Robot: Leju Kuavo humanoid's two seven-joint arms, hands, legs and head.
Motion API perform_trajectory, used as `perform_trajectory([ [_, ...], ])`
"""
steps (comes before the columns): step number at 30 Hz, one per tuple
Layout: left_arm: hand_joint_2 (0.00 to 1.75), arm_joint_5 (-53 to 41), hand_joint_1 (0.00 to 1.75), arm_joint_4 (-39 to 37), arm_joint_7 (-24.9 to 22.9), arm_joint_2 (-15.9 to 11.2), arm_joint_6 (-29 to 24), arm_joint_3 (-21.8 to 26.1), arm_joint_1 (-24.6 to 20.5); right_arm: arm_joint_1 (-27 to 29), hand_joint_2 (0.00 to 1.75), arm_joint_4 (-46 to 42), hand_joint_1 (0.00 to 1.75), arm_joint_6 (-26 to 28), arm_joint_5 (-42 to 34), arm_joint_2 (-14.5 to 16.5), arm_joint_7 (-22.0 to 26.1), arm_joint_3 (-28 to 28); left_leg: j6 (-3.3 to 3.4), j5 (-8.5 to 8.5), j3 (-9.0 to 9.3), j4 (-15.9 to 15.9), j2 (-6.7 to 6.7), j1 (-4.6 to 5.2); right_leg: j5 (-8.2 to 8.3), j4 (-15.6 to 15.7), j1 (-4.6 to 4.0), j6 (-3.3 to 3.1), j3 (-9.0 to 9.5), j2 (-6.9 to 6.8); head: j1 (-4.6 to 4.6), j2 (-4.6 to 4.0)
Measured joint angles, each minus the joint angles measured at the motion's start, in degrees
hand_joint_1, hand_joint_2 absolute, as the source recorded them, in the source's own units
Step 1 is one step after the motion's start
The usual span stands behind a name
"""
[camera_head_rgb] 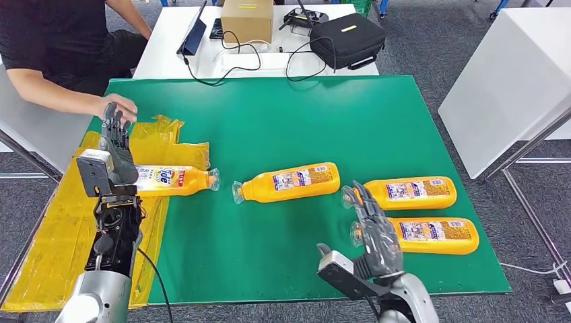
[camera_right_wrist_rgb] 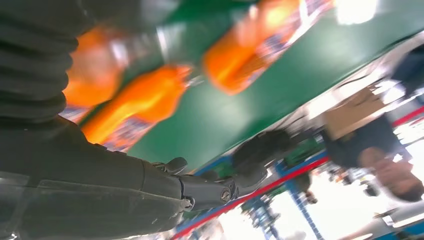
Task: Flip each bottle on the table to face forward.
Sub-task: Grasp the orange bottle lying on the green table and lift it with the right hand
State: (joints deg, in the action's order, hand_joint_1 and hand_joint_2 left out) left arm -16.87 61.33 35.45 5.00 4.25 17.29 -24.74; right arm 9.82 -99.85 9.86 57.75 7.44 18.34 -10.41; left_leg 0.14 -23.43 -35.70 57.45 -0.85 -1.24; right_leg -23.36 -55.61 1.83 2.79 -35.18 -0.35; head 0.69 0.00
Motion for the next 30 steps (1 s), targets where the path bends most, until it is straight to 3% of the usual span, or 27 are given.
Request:
perform_trajectory([
  [4, 0.0, 3.3, 0.0, 3.6, 1.9, 0.4, 0.3, -3.8, 4.3, 4.8, 1.75, -4.6, 0.0, 0.0, 2.8, -0.2, 1.8, 6.4, -0.02, -0.06, 0.01, 0.0, -0.02, -0.01, -0.03, 0.0, -0.01, -0.01, 0.0, 0.02, 0.01, 0.0],
  [9, 0.0, 4.6, 0.0, 6.4, 3.1, 0.9, -0.3, -6.6, 8.9, 6.0, 1.75, -5.1, 0.0, -0.9, 3.4, -1.5, 3.3, 12.4, 0.01, -0.03, 0.02, 0.0, 0.0, -0.01, -0.03, 0.0, -0.01, -0.01, 0.02, 0.02, 0.01, 0.0],
  [19, 0.0, 5.7, 0.0, 9.3, 2.1, 0.9, -0.6, -7.6, 11.5, 5.6, 1.75, -4.0, 0.0, -2.5, 4.3, -4.7, 2.8, 16.5, 0.02, 0.0, 0.0, 0.0, 0.01, -0.01, 0.0, 0.0, -0.02, 0.01, 0.04, 0.01, 0.02, 0.0],
  [23, 0.0, 6.9, 0.0, 10.0, 1.5, 0.6, -0.5, -7.6, 11.6, 2.8, 1.75, -1.1, 0.0, -3.9, 6.0, -6.5, 0.6, 17.5, 0.04, 0.01, 0.0, 0.0, 0.01, -0.01, 0.0, 0.0, -0.01, 0.01, 0.04, 0.02, 0.01, 0.0],
  [30, 0.0, 6.7, 0.0, 8.4, 2.0, 0.3, -0.9, -7.6, 9.1, -7.1, 1.75, 11.0, 0.0, -5.5, 6.9, -9.4, 0.6, 22.1, 0.14, 0.13, 0.0, 0.0, 0.02, 0.02, 0.11, 0.0, 0.02, 0.12, 0.06, 0.0, 0.02, 0.0],
])
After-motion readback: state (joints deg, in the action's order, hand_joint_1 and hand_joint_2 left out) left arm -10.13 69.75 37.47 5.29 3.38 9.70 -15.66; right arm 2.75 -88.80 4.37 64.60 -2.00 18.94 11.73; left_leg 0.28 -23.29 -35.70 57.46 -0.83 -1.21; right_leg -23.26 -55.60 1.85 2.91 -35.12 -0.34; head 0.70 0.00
